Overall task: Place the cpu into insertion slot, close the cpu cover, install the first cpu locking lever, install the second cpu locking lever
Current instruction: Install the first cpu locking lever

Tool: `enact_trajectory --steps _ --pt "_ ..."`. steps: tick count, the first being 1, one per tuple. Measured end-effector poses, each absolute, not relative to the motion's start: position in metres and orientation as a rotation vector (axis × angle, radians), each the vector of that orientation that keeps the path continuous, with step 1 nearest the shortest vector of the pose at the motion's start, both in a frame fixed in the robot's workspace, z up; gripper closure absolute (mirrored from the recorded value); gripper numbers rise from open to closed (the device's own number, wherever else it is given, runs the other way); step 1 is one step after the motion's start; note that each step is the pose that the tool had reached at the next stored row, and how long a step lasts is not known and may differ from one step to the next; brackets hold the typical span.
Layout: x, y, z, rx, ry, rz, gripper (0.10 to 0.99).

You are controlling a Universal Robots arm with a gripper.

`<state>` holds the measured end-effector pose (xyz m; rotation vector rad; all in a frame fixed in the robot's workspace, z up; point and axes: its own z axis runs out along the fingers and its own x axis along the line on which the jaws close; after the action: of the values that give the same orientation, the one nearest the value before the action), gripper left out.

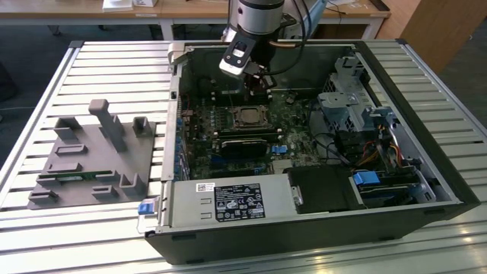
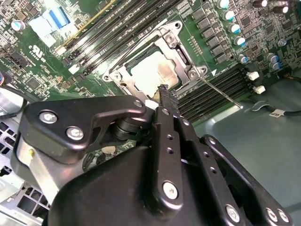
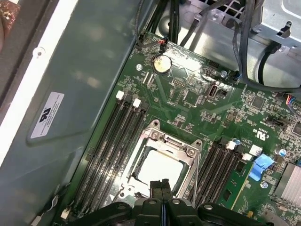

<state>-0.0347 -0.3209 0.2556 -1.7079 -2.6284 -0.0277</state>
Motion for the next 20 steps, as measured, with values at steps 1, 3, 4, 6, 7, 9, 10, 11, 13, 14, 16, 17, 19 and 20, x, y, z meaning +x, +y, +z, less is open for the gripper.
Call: enact_trajectory --steps 1,3,4,6,7,9,10,11,13,14,16,17,19,20 --pt "-0.0347 -0.3209 0.2556 -1.705 -2.630 -0.028 0.980" --pt "-0.0347 -0.3209 0.2556 -1.699 -2.634 -0.028 0.980" --pt "-0.0347 -0.3209 0.2556 -1.696 -2.636 -0.028 0.980" --pt "-0.0347 -0.3209 0.2556 -1.691 -2.639 -0.028 0.980" --pt "-0.0347 -0.3209 0.2556 -1.688 -2.641 -0.028 0.980" --pt "-0.0347 -0.3209 0.2556 -1.681 -2.645 -0.028 0.980" --pt "-0.0347 -0.3209 0.2556 -1.678 -2.647 -0.028 0.980" --pt "-0.0347 -0.3209 0.2556 -1.675 -2.650 -0.028 0.980" --pt "-0.0347 -0.3209 0.2556 -1.668 -2.654 -0.028 0.980" --pt "-0.0347 -0.3209 0.2556 -1.664 -2.656 -0.027 0.980" --pt "-0.0347 -0.3209 0.2556 -1.657 -2.660 -0.028 0.980" --pt "-0.0347 -0.3209 0.2556 -1.653 -2.663 -0.028 0.980" --pt "-0.0347 -0.3209 0.2556 -1.646 -2.667 -0.027 0.980" --pt "-0.0347 -0.3209 0.2557 -1.642 -2.670 -0.027 0.980"
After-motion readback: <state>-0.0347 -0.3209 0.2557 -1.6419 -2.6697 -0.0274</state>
